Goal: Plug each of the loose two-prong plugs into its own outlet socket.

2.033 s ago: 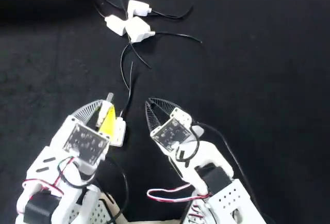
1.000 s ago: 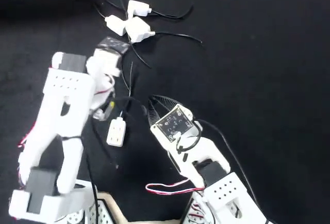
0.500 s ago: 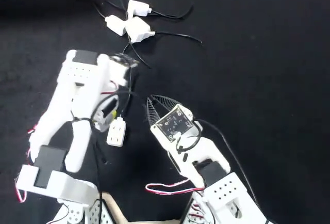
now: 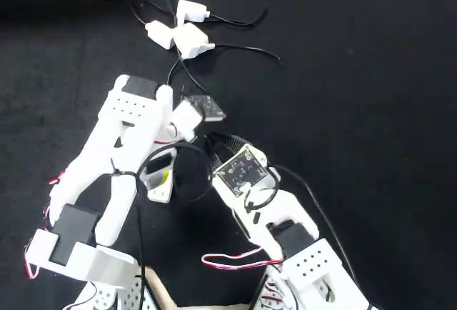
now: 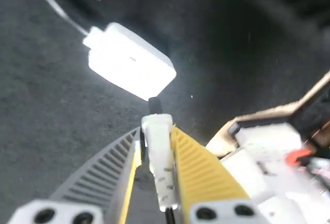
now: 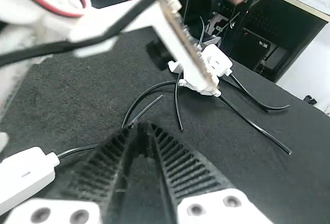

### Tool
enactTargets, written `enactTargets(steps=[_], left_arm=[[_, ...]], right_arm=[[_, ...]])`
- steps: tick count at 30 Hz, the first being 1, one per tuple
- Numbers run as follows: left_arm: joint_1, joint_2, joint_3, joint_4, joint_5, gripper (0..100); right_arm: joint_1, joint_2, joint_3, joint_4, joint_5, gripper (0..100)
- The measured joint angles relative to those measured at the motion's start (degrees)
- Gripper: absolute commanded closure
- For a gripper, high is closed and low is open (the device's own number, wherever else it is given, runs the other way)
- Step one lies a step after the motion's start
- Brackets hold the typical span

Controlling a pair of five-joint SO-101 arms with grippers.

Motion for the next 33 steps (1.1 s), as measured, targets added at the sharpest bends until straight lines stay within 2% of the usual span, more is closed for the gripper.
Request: enactTargets(steps=[5,13,24,33], left_arm=[[-0.2,-0.5,2.1,0.0,-10.5,97],[-0.4,-0.5,2.8,0.0,-20.7,97],[-1.1,-0.5,-0.4,-0.1,-22.2,97],[9.5,-0.5,-6.1,-2.2,-18.5,97]], right_arm=[[0.2,0.0,0.0,0.0,-0.1,98.6],[0.2,0.0,0.0,0.0,0.0,98.6],[1.4,0.0,0.0,-1.8,0.0,98.6],[8.8,0.0,0.0,-4.8,0.0,98.6]])
